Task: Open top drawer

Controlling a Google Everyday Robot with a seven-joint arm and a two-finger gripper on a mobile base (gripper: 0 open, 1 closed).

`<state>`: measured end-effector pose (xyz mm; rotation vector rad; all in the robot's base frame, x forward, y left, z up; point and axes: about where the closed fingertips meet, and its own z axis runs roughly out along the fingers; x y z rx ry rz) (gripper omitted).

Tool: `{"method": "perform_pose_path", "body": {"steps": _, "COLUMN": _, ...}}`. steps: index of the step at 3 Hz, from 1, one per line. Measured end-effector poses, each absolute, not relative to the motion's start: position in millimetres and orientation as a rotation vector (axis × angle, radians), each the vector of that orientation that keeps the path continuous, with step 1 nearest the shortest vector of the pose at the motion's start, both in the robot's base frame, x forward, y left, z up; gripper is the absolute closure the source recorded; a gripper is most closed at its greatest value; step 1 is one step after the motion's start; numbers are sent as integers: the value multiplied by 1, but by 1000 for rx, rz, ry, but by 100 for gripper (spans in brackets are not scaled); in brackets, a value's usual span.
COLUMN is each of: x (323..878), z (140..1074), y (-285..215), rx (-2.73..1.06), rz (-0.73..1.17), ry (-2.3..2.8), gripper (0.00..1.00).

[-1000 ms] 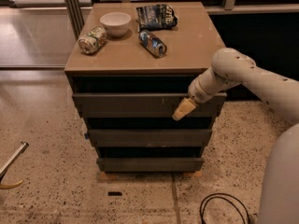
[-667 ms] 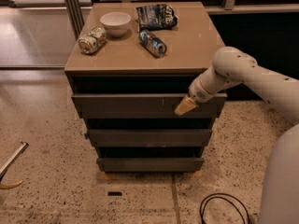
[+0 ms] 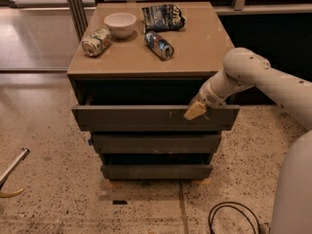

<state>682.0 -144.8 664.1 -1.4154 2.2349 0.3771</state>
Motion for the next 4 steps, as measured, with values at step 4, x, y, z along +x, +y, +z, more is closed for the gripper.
{"method": "perform_pose_path", "body": {"steps": 4, "x": 574, "z": 658, "y": -164, "rx": -1439, "rz": 483, "ry": 2206, "gripper": 19}}
